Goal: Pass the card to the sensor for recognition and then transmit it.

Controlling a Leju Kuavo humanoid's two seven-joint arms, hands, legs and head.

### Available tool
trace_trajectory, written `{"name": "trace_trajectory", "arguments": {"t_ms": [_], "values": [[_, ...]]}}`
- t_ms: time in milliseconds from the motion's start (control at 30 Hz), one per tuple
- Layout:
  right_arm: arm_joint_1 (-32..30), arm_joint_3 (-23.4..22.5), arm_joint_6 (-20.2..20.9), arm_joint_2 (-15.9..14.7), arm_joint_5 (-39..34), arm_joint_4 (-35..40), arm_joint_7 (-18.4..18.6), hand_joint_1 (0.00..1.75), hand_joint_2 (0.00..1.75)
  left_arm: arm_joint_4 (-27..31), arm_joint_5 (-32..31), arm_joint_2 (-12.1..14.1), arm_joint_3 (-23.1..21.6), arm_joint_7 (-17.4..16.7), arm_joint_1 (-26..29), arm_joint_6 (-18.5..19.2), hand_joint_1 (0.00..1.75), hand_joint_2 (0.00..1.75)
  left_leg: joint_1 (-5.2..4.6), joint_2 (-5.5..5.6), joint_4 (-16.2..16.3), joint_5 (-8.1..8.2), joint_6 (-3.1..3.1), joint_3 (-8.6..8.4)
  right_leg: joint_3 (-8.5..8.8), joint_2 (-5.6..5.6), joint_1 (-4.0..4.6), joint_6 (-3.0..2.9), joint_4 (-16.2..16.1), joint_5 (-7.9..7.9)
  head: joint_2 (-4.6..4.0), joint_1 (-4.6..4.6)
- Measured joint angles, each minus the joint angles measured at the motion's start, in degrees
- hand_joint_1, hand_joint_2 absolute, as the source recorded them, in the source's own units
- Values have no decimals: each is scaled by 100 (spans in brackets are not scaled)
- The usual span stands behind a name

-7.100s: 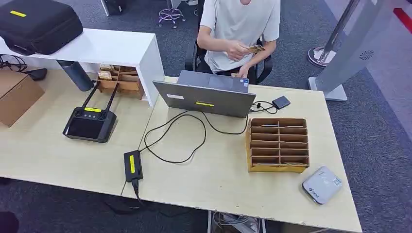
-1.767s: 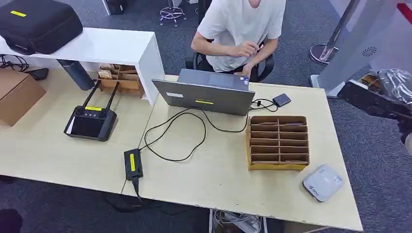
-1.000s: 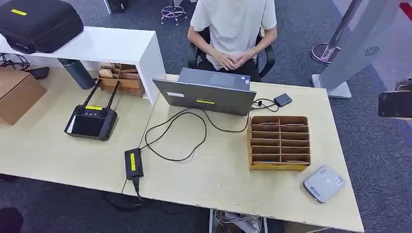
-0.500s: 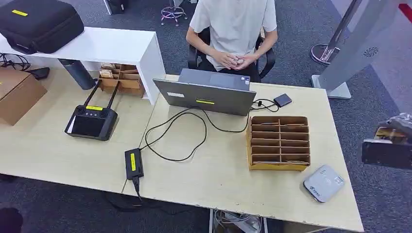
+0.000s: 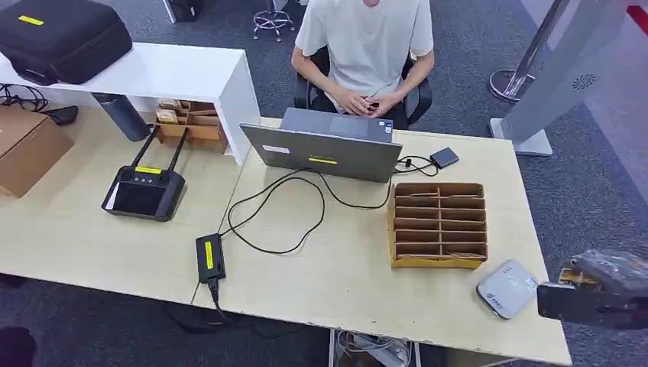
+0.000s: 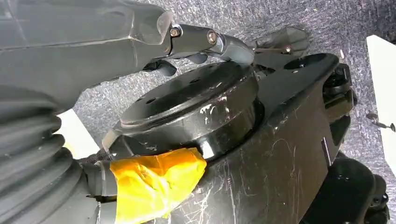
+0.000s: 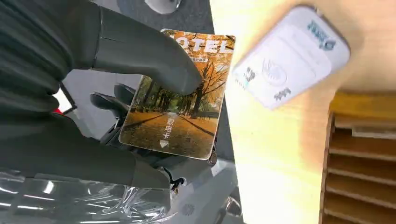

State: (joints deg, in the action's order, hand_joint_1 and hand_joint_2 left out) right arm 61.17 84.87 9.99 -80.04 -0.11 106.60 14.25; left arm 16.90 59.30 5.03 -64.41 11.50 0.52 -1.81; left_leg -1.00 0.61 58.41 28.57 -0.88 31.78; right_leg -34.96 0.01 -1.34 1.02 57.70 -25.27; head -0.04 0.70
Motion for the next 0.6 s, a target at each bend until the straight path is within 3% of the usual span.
{"name": "trace_trajectory", "arguments": {"t_ms": [133,300,467,600], "values": [[-424,-205,-133,0,-5,-15,-4,175,175,37,61,28,-78,0,-5,-7,0,175,1,0,0,0,0,1,3,-1,0,0,0,0,0,-2],[-1581,-851,-774,158,348,-160,-35,175,175,120,220,65,-229,-2,-20,-52,0,175,4,4,0,2,2,5,9,-8,1,0,0,-1,0,-2],[-3214,-2326,-665,728,1176,-409,-133,175,175,190,422,96,-433,-2,-56,-114,0,175,6,15,0,1,2,5,11,-21,3,0,0,-1,0,0],[-4095,-3268,-459,1168,1524,-564,-234,175,175,229,490,118,-544,-4,-80,-127,0,175,6,17,0,1,2,6,10,-23,4,-1,0,-2,0,2]]}}
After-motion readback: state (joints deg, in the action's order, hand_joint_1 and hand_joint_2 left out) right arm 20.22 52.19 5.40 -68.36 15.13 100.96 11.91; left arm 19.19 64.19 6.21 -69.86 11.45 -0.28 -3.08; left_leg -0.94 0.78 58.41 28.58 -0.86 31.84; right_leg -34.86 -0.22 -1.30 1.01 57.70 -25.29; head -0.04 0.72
